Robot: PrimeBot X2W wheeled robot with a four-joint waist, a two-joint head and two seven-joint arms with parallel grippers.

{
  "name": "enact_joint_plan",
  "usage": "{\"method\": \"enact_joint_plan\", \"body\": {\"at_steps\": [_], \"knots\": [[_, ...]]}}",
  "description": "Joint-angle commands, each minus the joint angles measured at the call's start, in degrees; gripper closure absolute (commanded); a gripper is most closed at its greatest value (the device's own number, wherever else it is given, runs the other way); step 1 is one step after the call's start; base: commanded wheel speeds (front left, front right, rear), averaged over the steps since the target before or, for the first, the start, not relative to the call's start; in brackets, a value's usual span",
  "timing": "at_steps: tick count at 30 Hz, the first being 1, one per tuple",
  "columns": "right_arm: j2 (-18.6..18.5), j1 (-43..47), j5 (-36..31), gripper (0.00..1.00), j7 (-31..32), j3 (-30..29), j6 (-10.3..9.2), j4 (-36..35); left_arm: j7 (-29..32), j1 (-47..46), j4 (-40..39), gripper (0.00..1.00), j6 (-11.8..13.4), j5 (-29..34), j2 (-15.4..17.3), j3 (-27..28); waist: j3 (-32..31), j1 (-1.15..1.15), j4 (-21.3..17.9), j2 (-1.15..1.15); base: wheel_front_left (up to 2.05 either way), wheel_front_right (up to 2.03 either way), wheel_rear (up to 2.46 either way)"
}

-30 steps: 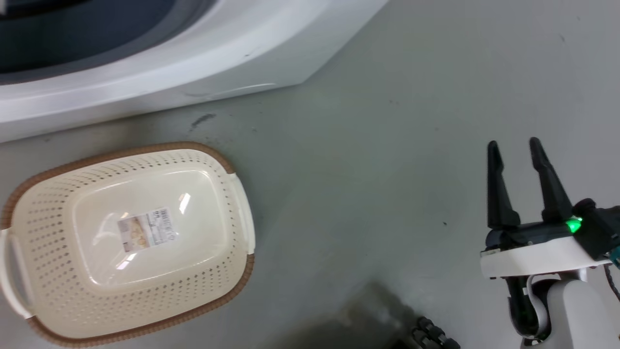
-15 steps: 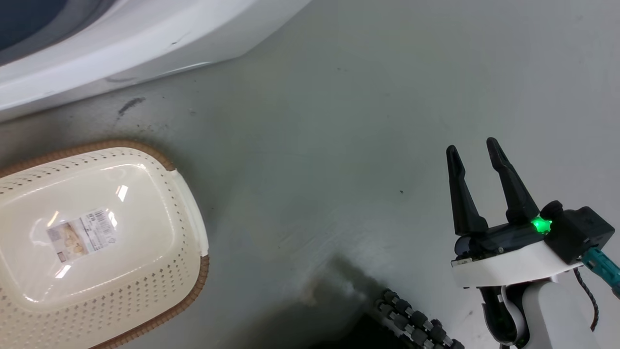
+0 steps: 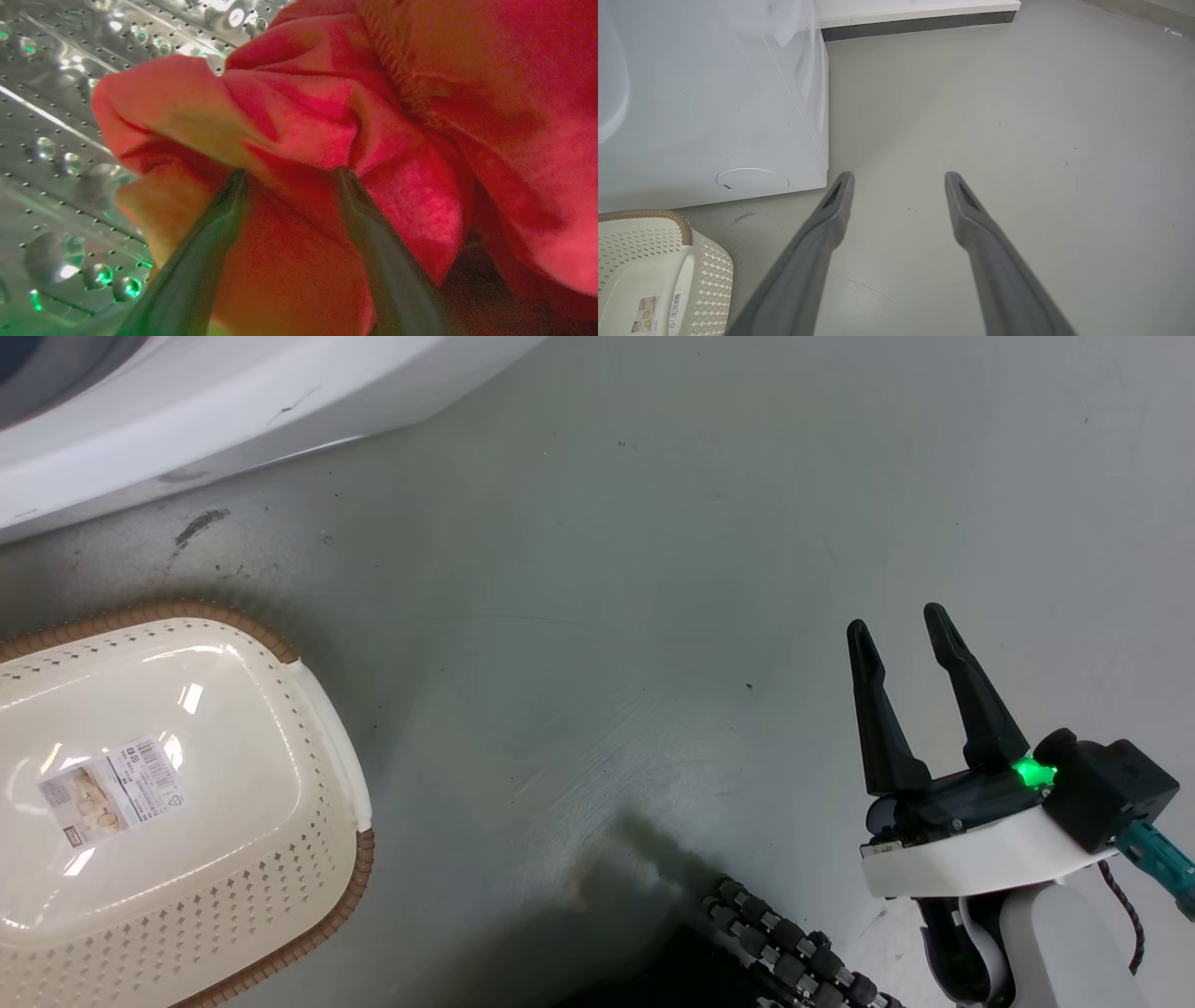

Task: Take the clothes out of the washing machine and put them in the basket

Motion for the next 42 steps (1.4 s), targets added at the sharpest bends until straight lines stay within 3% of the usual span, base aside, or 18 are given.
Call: {"method": "enact_joint_plan", "body": {"at_steps": [1,5,6,7,18,24,30,42], "knots": [[0.07,0.19,0.39,0.00,-0.12,-0.14,-0.04,-0.45,-0.12,0.45,0.50,0.00,0.08,-0.36,0.33,-0.06,0.11,0.00,0.05,0.00,0.00,0.00,0.00],[0.07,0.19,0.30,0.00,-0.12,-0.18,-0.04,-0.69,-0.07,0.72,1.03,0.00,0.08,-1.59,0.47,-0.64,0.35,0.00,0.22,0.00,0.00,0.00,0.00],[0.07,0.14,0.28,0.00,-0.12,-0.20,-0.04,-0.76,0.13,0.78,1.19,0.42,0.08,-1.90,0.39,-0.76,0.42,0.00,0.27,0.00,0.00,0.00,0.00],[0.07,0.07,0.25,0.00,-0.12,-0.24,-0.04,-0.83,0.09,0.71,1.20,1.00,0.08,-2.04,0.34,-0.92,0.50,0.00,0.32,0.00,0.00,0.00,0.00],[0.07,-2.01,2.00,0.00,-0.12,-0.32,-0.04,-0.98,-7.77,-3.30,-0.29,1.00,0.42,-0.65,0.90,-1.38,0.72,0.00,0.59,0.00,0.00,0.00,0.00],[0.07,-2.31,1.00,0.00,-0.12,-2.56,-0.04,0.13,-14.46,-3.10,-0.23,1.00,0.96,-0.45,-1.74,-1.52,-1.01,0.00,3.00,0.00,0.00,0.00,0.00],[0.05,-2.86,-0.70,0.00,-0.12,-5.82,-0.04,0.87,-23.69,-0.17,1.39,1.00,1.82,-2.28,-6.58,-0.76,-4.87,0.00,6.40,0.00,0.00,0.00,0.00],[0.02,-0.16,-5.41,0.00,-0.12,-11.24,-0.04,1.91,-41.69,15.59,4.03,1.00,4.13,-5.85,-14.22,-0.98,-16.81,0.00,12.57,0.00,0.00,0.00,0.00]]}}
